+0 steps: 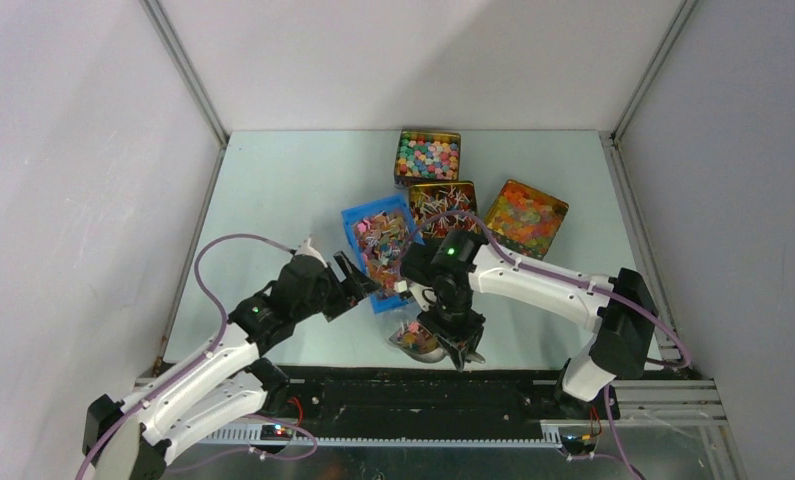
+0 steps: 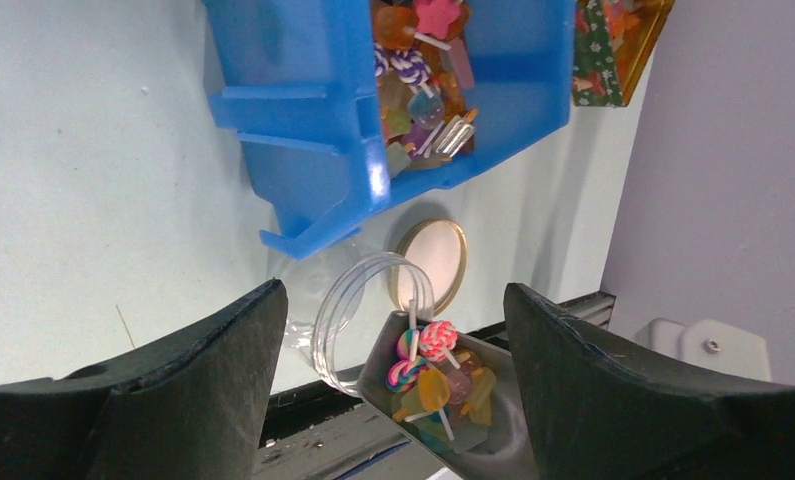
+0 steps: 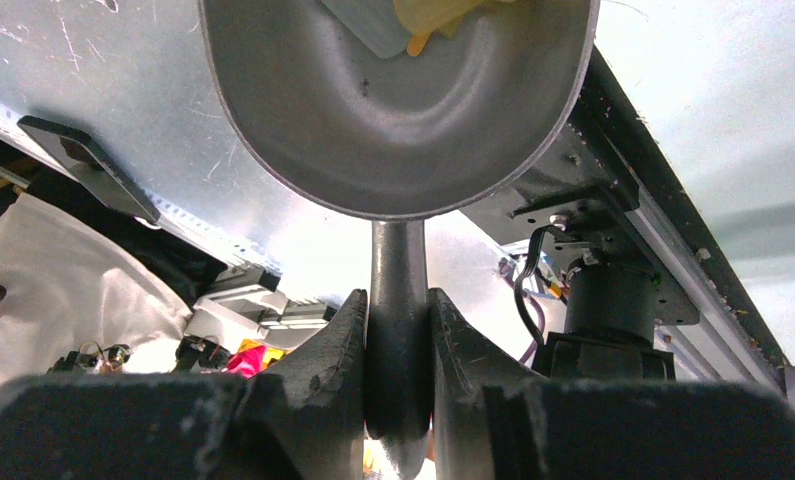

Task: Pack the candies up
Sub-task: Place the fake candies in the packing bottle.

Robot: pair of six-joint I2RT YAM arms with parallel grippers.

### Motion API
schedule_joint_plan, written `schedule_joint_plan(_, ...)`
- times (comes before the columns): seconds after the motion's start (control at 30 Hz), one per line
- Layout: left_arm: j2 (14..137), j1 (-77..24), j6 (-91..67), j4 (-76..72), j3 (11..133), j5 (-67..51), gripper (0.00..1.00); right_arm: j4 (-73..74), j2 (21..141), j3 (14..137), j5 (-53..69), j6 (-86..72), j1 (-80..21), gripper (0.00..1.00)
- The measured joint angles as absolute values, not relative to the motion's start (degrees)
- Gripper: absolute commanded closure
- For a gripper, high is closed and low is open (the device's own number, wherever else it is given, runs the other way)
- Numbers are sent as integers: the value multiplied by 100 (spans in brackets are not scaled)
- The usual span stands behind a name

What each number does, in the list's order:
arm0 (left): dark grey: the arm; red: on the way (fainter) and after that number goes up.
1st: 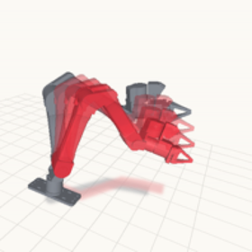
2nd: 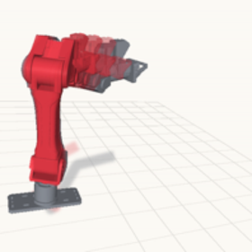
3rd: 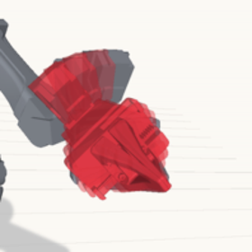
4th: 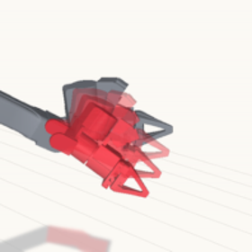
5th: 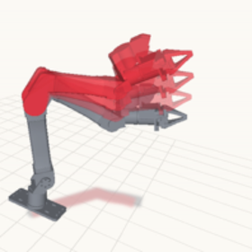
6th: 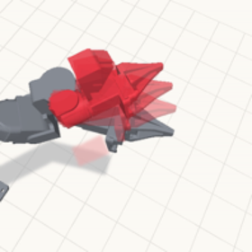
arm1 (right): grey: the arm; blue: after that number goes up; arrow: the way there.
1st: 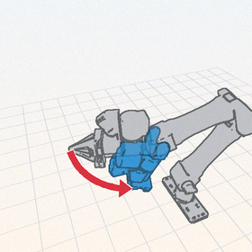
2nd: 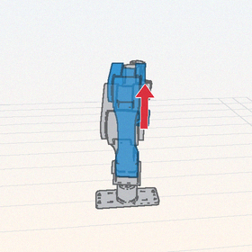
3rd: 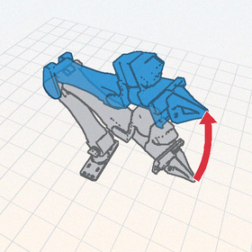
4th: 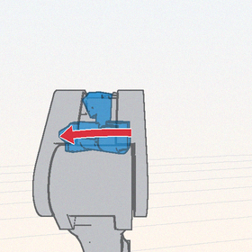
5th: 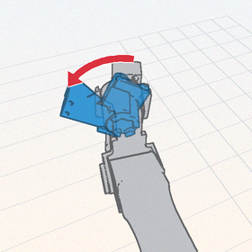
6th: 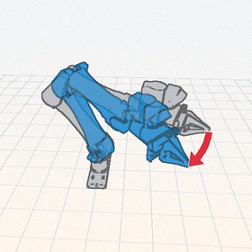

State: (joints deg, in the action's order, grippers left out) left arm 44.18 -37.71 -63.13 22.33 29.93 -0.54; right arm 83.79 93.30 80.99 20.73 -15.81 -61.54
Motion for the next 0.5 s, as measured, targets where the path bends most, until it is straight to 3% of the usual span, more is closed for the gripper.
schedule_joint_plan(0.5, 4303, -3771, -6410, 2202, 2882, -75, 15, 8648, 9526, 8344, 2012, -1540, -6154, 100)
